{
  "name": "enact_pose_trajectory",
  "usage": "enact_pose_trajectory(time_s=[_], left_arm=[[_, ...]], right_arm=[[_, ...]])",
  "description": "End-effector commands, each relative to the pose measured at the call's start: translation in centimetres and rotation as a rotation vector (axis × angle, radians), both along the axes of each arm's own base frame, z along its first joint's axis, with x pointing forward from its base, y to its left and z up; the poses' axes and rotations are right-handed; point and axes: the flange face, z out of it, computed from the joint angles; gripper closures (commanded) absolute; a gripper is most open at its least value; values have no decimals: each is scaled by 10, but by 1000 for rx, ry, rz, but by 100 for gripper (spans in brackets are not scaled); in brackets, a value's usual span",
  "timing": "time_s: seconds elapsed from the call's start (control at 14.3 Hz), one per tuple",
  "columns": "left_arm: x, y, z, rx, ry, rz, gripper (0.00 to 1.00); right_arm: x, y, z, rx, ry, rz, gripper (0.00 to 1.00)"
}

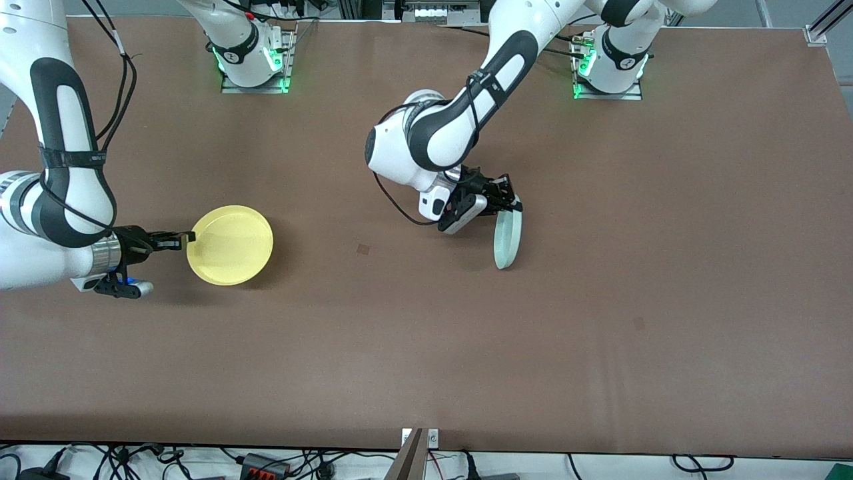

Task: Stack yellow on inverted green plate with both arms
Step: 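Carry the green plate to mid-table and lower it upside down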

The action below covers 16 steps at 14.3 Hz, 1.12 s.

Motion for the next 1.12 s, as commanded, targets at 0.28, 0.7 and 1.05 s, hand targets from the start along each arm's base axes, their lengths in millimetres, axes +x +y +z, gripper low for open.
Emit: enact_pose_trajectory(time_s=[0.28, 0.7, 1.05], left_arm=[[-13, -57, -5, -193, -24, -148, 3], [-24, -102, 26, -529, -18, -179, 0], [7, -82, 87, -677, -10, -144, 0]], right_arm=[[-1, -2, 9, 29, 2, 1, 100], [0, -1, 10, 27, -1, 7, 100], [1, 14, 21, 24, -12, 14, 100]])
